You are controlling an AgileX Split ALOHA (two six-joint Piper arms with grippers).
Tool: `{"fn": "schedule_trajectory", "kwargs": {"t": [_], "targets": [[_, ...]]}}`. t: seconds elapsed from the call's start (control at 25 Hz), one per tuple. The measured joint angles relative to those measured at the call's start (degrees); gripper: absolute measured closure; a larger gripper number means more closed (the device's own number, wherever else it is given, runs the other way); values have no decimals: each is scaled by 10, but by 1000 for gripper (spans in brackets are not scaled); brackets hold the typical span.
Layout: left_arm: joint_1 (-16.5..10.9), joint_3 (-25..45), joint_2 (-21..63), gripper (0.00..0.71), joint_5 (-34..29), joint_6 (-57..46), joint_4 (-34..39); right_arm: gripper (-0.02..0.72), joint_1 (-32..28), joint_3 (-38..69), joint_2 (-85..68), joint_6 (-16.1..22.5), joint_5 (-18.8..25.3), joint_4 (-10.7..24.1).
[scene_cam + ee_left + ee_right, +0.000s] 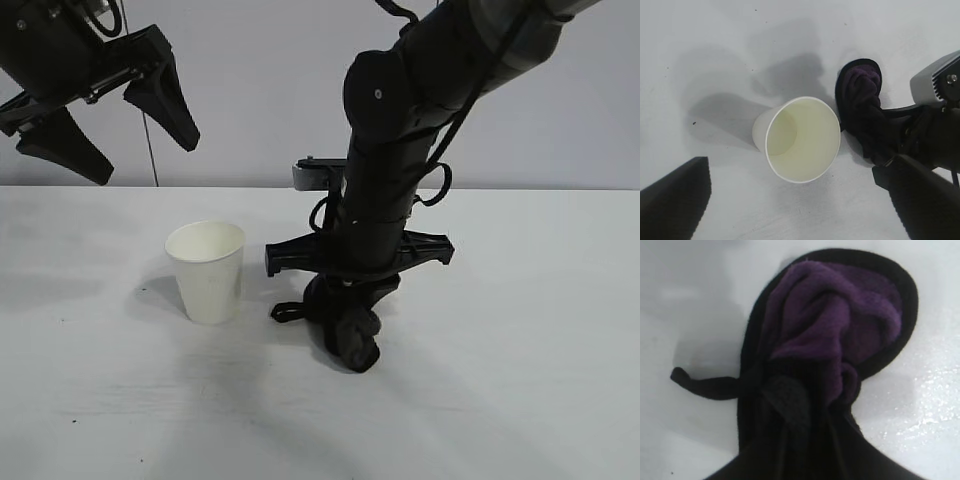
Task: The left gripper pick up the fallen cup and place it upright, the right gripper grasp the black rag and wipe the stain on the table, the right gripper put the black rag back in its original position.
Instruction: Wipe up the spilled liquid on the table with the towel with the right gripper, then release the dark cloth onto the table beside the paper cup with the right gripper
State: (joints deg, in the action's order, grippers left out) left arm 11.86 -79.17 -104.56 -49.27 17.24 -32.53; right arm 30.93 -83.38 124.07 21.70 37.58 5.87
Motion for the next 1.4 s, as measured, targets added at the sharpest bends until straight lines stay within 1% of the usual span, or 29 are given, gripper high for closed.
{"fn": "schedule_trajectory", "kwargs": {"t": [0.12,0.24,0.32,0.48,0.64,0.72,0.8,0.88,0.92,0.96,1.0,1.04,1.12,1.16,1.2,1.28,1.4], "targets": [[0,0,0,16,0,0,0,601,-22,0,0,12,2,25],[0,0,0,16,0,0,0,601,-54,0,0,16,4,42],[0,0,0,16,0,0,0,601,-74,0,0,16,7,47],[0,0,0,16,0,0,0,601,-110,-1,-1,1,20,50],[0,0,0,16,0,0,0,601,-129,0,-8,-20,37,31],[0,0,0,16,0,0,0,601,-136,1,-15,-31,48,12],[0,0,0,16,0,0,0,601,-141,3,-26,-51,60,-10],[0,0,0,16,0,0,0,599,-142,4,-40,-60,68,-22],[0,0,0,16,0,0,0,587,-142,4,-48,-63,72,-27],[0,0,0,16,0,0,0,547,-142,4,-56,-63,76,-31],[0,0,0,16,0,0,0,474,-142,4,-65,-63,79,-33],[0,0,0,16,0,0,0,390,-142,4,-73,-63,82,-34],[0,0,0,16,0,0,0,169,-142,4,-86,-65,91,-35],[0,0,0,16,0,0,0,104,-142,4,-91,-65,95,-36],[0,0,0,16,0,0,0,71,-142,4,-94,-65,99,-37],[0,0,0,16,0,0,0,31,-142,4,-100,-65,106,-44],[0,0,0,16,0,0,0,17,-142,4,-114,-65,108,-63]]}}
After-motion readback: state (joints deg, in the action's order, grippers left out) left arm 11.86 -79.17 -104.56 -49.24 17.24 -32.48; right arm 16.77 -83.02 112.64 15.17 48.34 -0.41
